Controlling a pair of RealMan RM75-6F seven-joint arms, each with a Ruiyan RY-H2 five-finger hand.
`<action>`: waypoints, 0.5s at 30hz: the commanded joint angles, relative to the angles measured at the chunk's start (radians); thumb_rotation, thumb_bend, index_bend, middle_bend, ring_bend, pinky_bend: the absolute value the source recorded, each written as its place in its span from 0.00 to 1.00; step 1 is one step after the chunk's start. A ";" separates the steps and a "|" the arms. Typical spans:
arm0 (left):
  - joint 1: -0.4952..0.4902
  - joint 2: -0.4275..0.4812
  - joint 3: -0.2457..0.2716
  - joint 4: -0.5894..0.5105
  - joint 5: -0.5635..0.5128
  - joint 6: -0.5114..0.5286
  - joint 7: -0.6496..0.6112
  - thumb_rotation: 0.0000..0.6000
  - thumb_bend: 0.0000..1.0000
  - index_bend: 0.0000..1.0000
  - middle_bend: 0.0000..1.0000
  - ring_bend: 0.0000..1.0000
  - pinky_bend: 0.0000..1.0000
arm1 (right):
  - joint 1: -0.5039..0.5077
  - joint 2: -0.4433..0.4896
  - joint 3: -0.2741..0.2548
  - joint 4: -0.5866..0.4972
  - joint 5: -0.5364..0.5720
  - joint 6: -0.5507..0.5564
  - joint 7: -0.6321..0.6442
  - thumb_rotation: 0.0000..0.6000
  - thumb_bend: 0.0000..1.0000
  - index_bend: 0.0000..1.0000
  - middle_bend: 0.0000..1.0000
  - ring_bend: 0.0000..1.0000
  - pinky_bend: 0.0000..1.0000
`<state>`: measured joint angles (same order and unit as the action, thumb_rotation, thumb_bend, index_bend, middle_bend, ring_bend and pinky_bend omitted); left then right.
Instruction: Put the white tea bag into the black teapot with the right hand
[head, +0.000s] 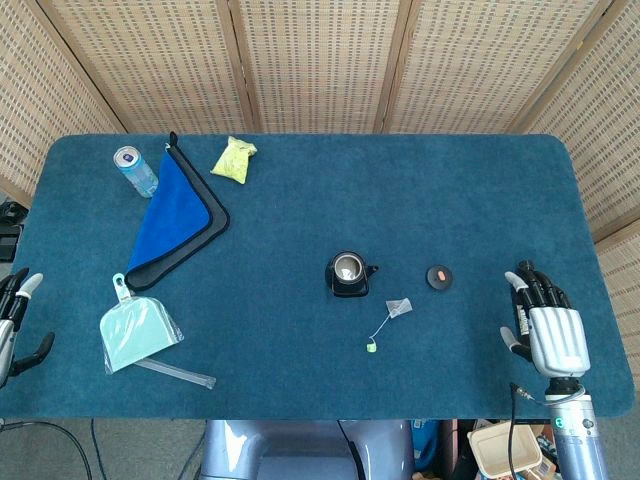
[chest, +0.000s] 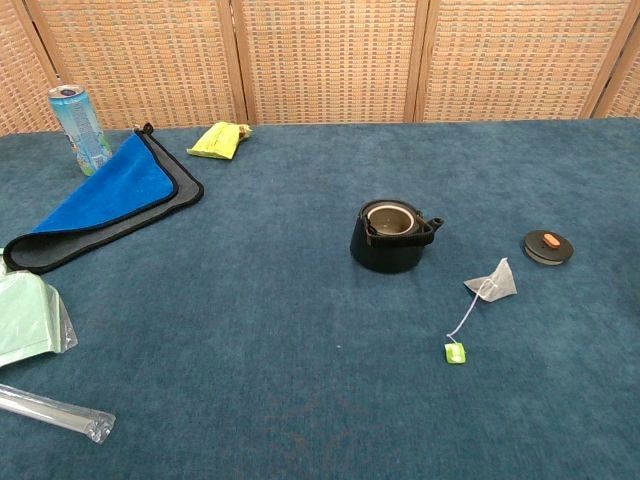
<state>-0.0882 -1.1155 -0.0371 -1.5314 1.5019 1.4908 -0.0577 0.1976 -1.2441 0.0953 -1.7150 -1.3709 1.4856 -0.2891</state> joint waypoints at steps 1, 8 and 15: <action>-0.003 0.002 -0.002 -0.004 -0.001 -0.004 0.004 1.00 0.38 0.02 0.00 0.00 0.00 | -0.002 0.000 0.003 0.000 0.002 -0.002 0.003 1.00 0.40 0.18 0.20 0.14 0.26; -0.004 0.004 -0.006 -0.009 -0.003 -0.002 0.010 1.00 0.38 0.02 0.00 0.00 0.00 | -0.008 0.006 0.006 -0.003 -0.011 -0.001 0.016 1.00 0.40 0.18 0.20 0.14 0.26; -0.007 0.008 -0.011 -0.013 -0.006 -0.003 0.021 1.00 0.38 0.02 0.00 0.00 0.00 | -0.007 0.018 0.010 -0.013 -0.033 -0.006 0.037 1.00 0.40 0.18 0.21 0.14 0.26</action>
<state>-0.0954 -1.1079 -0.0477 -1.5446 1.4961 1.4875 -0.0373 0.1897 -1.2287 0.1044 -1.7254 -1.4005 1.4815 -0.2552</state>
